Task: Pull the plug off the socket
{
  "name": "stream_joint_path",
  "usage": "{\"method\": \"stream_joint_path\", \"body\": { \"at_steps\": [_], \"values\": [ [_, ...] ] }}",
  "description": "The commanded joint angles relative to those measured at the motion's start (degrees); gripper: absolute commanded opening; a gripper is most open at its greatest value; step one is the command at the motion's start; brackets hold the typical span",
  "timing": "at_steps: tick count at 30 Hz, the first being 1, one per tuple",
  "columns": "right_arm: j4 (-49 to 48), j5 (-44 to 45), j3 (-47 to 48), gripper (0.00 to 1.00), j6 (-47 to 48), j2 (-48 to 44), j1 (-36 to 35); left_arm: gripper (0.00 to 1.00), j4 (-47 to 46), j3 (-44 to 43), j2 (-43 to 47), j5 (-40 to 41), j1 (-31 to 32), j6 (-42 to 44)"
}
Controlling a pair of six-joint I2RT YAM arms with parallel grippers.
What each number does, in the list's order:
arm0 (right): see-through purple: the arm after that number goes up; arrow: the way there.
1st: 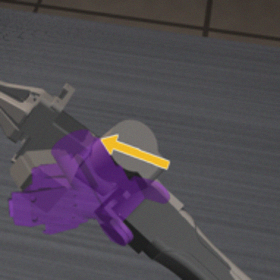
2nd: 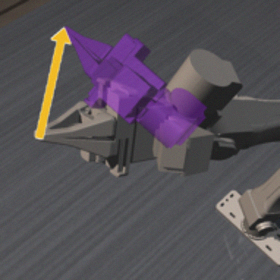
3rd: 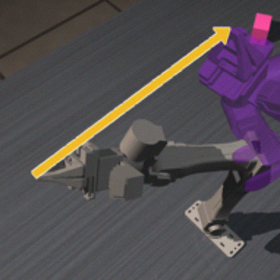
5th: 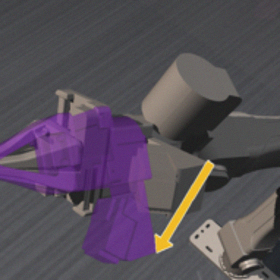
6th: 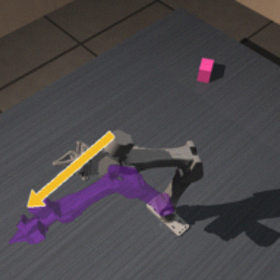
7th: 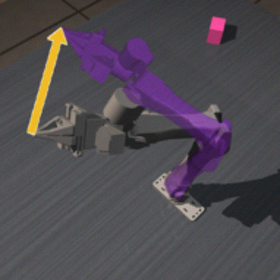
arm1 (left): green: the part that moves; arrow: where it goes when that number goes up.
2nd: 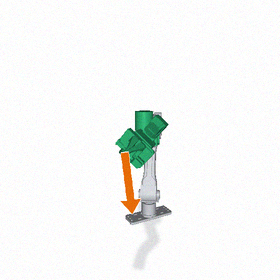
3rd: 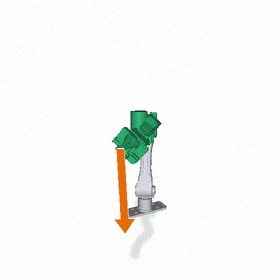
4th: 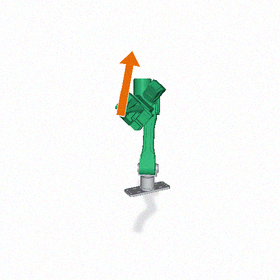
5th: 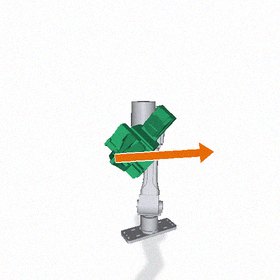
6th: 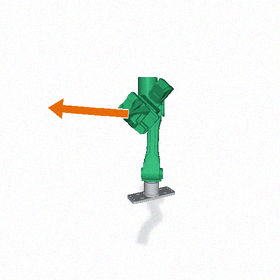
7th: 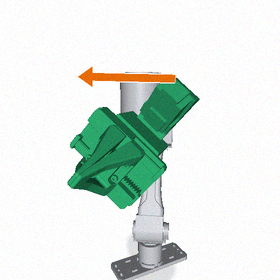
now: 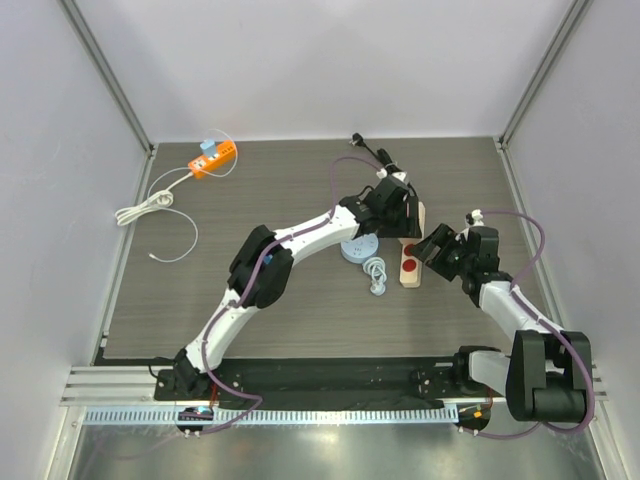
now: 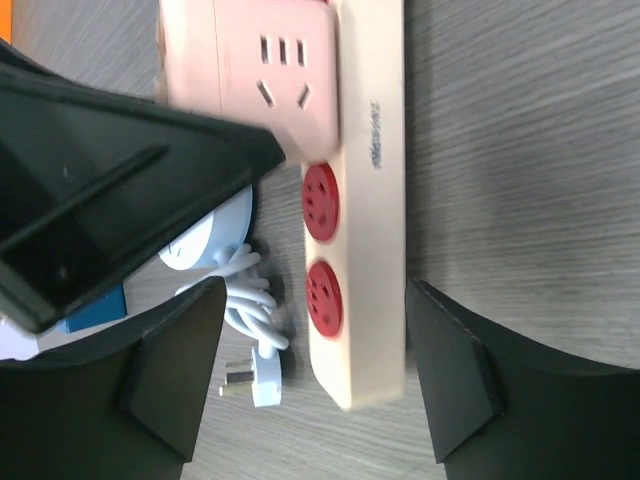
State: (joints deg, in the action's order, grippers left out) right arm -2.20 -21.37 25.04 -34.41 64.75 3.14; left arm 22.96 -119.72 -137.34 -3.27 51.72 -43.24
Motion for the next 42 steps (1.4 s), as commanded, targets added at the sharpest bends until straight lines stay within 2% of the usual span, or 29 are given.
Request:
{"method": "stream_joint_path", "body": {
  "at_steps": [1, 14, 15, 18, 21, 22, 23, 30, 35, 42],
  "values": [
    [-5.27, -0.35, -0.95, 0.75, -0.83, 1.16, 0.29, 0.0, -9.07, 0.97, 6.91, -7.54, 0.48, -4.65],
    [-8.79, 3.96, -2.98, 0.61, -0.65, 5.03, 0.38, 0.0, -12.76, 4.76, 10.6, -12.99, 0.48, -7.55],
    [-8.88, 4.22, -3.06, 0.57, -0.57, 5.03, 0.47, 0.0, -12.85, 4.76, 10.69, -13.25, 0.48, -7.73],
    [-9.05, 5.54, -3.33, 0.46, -0.74, 4.6, 1.08, 0.0, -13.03, 5.2, 11.04, -13.96, 0.48, -7.64],
    [-8.97, 7.82, -4.2, 0.23, -1.53, 4.07, 1.69, 0.0, -13.73, 6.6, 11.65, -14.83, 0.48, -7.47],
    [-8.97, 8.27, -4.47, 0.07, -1.79, 3.89, 2.39, 0.0, -14.08, 7.48, 11.92, -15.01, 0.48, -7.47],
    [-8.53, 8.88, -4.64, 0.01, -2.32, 3.8, 2.92, 0.0, -15.21, 8.27, 12.27, -15.19, 0.48, -7.47],
    [-7.83, 9.76, -7.19, 0.01, -4.34, 1.96, 8.02, 0.0, -21.99, 16.79, 16.57, -15.02, -0.04, -7.64],
    [-8.44, 6.34, -6.58, 0.01, -4.96, 5.91, 9.96, 0.0, -29.19, 22.16, 20.61, -15.54, -1.89, -10.98],
    [-9.23, 5.46, -7.11, 0.01, -5.14, 5.92, 10.93, 0.0, -25.52, 23.66, 23.69, -12.74, -2.86, -8.18]
  ]
}}
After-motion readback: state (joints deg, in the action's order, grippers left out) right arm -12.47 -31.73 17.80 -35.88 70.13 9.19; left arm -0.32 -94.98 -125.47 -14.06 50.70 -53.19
